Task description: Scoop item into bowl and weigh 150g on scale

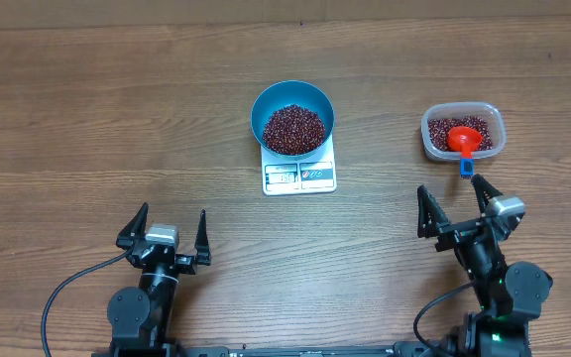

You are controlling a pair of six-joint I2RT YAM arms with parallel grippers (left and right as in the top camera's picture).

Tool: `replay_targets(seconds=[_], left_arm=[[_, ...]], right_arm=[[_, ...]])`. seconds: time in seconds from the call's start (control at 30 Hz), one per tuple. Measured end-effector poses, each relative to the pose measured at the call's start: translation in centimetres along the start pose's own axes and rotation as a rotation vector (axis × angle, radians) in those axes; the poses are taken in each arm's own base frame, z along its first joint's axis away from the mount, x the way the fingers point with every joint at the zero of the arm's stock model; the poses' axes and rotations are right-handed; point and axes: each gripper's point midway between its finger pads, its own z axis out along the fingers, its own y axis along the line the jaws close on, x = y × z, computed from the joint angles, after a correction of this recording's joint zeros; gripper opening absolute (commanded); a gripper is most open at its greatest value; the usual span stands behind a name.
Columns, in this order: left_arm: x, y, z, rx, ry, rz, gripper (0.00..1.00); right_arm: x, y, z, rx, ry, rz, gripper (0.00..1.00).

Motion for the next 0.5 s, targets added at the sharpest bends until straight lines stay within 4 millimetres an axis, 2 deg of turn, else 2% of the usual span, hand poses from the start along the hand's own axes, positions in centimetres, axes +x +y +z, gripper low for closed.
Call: replay_targets(seconds=[0.13, 0.3, 0.5], left_arm=[[0.0, 0.0, 0.0, 0.0, 0.0, 0.0, 1.0], [0.0, 0.0, 0.0, 0.0, 0.0, 0.0, 0.99], [0.0, 0.0, 0.0, 0.0, 0.0, 0.0, 0.99]], right_arm=[[0.3, -0.9, -0.5, 0.057, -0.03, -0.003, 1.0], [2.1, -2.2, -1.2, 0.138, 0.018, 0.021, 1.0], [2.4, -3.1, -2.0, 0.209, 0.019, 0.026, 1.0]])
